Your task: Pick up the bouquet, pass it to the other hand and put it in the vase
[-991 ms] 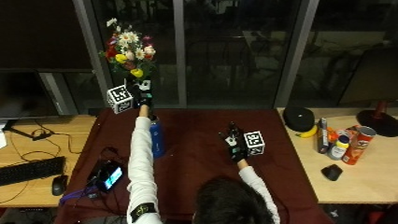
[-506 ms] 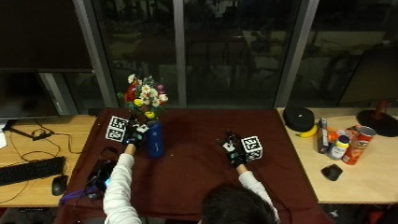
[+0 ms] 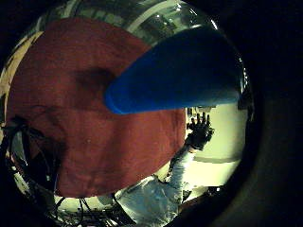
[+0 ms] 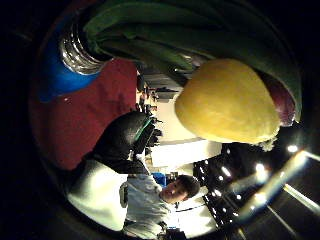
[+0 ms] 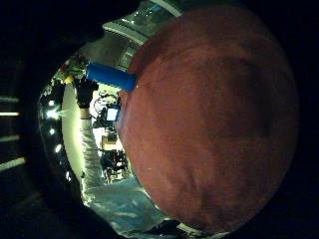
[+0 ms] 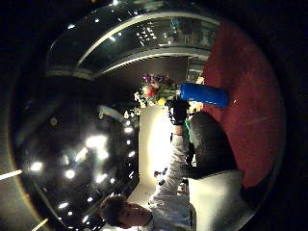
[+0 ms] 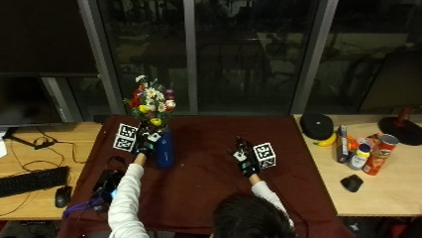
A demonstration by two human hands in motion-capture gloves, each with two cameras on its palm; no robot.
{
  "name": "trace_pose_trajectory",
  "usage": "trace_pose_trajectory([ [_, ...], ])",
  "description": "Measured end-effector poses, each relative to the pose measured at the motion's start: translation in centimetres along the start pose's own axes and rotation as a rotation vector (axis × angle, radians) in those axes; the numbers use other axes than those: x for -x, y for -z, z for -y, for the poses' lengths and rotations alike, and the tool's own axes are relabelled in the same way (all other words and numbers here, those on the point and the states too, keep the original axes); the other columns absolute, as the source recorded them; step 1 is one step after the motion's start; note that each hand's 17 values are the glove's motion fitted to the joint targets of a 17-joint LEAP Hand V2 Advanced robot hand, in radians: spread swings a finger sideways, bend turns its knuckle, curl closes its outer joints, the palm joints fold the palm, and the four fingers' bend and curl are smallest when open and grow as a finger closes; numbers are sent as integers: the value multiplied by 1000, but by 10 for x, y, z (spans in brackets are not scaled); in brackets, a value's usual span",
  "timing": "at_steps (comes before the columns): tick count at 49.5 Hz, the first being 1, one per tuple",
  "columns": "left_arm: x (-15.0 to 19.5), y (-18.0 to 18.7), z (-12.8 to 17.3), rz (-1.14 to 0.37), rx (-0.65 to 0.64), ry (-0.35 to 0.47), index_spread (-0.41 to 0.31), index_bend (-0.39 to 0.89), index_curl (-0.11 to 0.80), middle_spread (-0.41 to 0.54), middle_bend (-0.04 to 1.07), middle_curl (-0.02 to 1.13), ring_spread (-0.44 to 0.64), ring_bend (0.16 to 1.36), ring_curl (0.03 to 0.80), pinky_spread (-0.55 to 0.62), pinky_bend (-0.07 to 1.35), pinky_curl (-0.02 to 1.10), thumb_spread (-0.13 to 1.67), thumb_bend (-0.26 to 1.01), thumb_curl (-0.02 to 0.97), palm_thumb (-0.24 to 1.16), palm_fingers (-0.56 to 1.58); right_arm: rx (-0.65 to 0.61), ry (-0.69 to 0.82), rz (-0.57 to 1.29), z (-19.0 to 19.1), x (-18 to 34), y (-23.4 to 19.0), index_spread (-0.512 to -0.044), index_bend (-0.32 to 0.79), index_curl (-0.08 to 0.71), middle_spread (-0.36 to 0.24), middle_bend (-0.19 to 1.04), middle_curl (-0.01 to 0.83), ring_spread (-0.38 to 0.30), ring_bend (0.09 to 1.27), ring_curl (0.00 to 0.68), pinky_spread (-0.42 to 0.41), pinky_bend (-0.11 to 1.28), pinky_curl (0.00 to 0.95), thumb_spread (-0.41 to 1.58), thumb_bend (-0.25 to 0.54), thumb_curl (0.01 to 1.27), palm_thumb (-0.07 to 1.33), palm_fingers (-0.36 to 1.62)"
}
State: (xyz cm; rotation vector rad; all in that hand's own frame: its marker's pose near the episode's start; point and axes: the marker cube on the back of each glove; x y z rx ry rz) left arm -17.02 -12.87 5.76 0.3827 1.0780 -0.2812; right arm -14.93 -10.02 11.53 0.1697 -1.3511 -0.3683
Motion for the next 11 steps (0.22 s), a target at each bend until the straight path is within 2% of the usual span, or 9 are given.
trace_pose_trajectory([
  [2, -9, 5, -6, 71, -74, -50, 126, 43, 80, 297, 296, 358, 373, 694, 322, 436, 468, 316, 891, -27, 402, 381, -88, -1, -51, 3, 0, 2, -1, -399, 154, 263, -70, 176, 279, 45, 424, 287, 273, 545, 333, 1109, -19, 415, 679, 50],
  [5, -14, 8, -12, 120, -135, -63, 125, 47, 72, 289, 306, 364, 369, 701, 320, 433, 465, 316, 899, -26, 396, 392, -88, 1, -11, -46, 5, -2, 0, -399, 155, 264, -68, 177, 278, 46, 422, 287, 273, 541, 333, 1109, -20, 416, 680, 53],
  [8, -12, 2, -14, -5, -39, -41, 125, 54, 66, 284, 309, 367, 367, 705, 318, 429, 462, 317, 900, -28, 390, 400, -89, 24, -93, 28, 1, 8, -5, -398, 152, 263, -66, 179, 280, 46, 419, 286, 273, 542, 335, 1110, -20, 416, 680, 56],
  [11, 9, -5, -1, -83, 33, 30, 125, 56, 61, 281, 310, 369, 360, 712, 318, 427, 461, 318, 908, -27, 385, 410, -88, 56, -212, 146, -6, 21, -11, -398, 153, 264, -65, 183, 281, 46, 413, 284, 272, 537, 335, 1111, -19, 417, 682, 62],
])
